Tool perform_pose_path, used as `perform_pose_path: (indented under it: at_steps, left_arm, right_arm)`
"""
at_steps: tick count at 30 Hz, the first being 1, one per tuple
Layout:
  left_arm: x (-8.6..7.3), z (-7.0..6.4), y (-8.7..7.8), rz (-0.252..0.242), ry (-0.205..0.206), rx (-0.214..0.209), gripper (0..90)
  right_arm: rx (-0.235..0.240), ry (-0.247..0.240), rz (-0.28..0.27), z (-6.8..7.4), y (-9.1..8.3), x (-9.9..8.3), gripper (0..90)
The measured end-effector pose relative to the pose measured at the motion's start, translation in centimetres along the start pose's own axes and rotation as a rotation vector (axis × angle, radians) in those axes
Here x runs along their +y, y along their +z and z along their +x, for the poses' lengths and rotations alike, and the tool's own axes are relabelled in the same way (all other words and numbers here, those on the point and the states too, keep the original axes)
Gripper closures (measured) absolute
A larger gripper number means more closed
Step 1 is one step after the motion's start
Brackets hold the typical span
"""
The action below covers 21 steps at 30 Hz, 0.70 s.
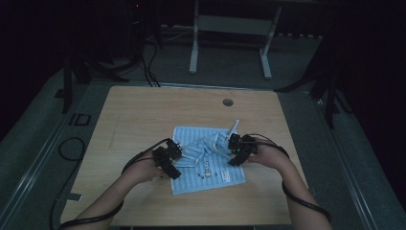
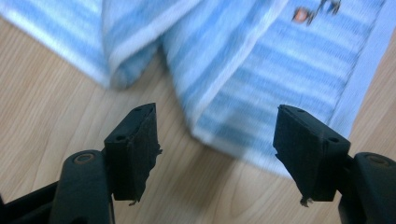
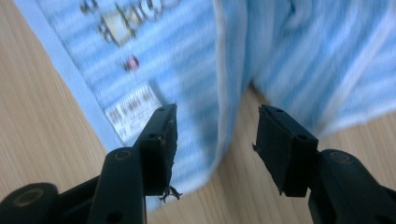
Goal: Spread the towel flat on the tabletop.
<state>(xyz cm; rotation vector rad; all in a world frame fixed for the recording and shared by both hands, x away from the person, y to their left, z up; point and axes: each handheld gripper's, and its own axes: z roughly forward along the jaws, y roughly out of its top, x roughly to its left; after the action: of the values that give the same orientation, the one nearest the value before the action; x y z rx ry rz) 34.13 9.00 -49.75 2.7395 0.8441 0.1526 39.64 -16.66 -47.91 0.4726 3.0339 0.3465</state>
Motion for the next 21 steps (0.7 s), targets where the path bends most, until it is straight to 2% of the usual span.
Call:
perform_pose_path:
  at_steps: [5,9,10,12,16,17,18,19,20,21]
  left_arm:
    - [1.8,-1.0,0.3,-0.046,0.011,-0.004,35.2]
    - [3.4,-1.8,0.9,-0.049,0.032,-0.005,35.2]
    - [3.8,-2.0,1.1,-0.05,0.036,-0.002,35.2]
    - [4.4,-2.2,1.6,-0.04,0.04,0.003,36.5]
    - [5.3,-2.2,2.6,-0.039,0.051,0.038,49.5]
    - [5.3,-2.2,2.6,-0.039,0.051,0.038,55.1]
    - [5.3,-2.0,2.7,-0.048,0.051,0.045,55.1]
    - [5.3,-2.0,2.6,-0.057,0.056,0.051,65.9]
    - [5.2,-1.9,2.5,-0.065,0.051,0.054,74.4]
    - [5.2,-1.8,2.4,-0.075,0.043,0.056,79.2]
  right_arm:
    - [-0.011,-0.024,-0.025,0.2,-0.1,1.9,49.7]
    - [-0.02,-0.035,-0.056,0.4,-0.4,3.2,54.7]
    - [-0.02,-0.035,-0.061,0.4,-0.6,3.6,58.6]
    - [-0.027,-0.042,-0.058,0.4,-0.6,4.0,60.5]
    - [-0.042,-0.047,-0.035,0.2,-0.4,4.3,75.4]
    - [-0.042,-0.047,-0.035,0.2,-0.4,4.3,75.4]
    - [-0.043,-0.05,-0.031,0.1,-0.3,4.3,77.5]
    - [-0.055,-0.053,-0.024,0.1,-0.2,4.1,84.5]
    - [-0.053,-0.051,-0.029,0.1,-0.2,4.0,86.9]
    - [-0.059,-0.049,-0.033,0.1,-0.2,3.8,87.5]
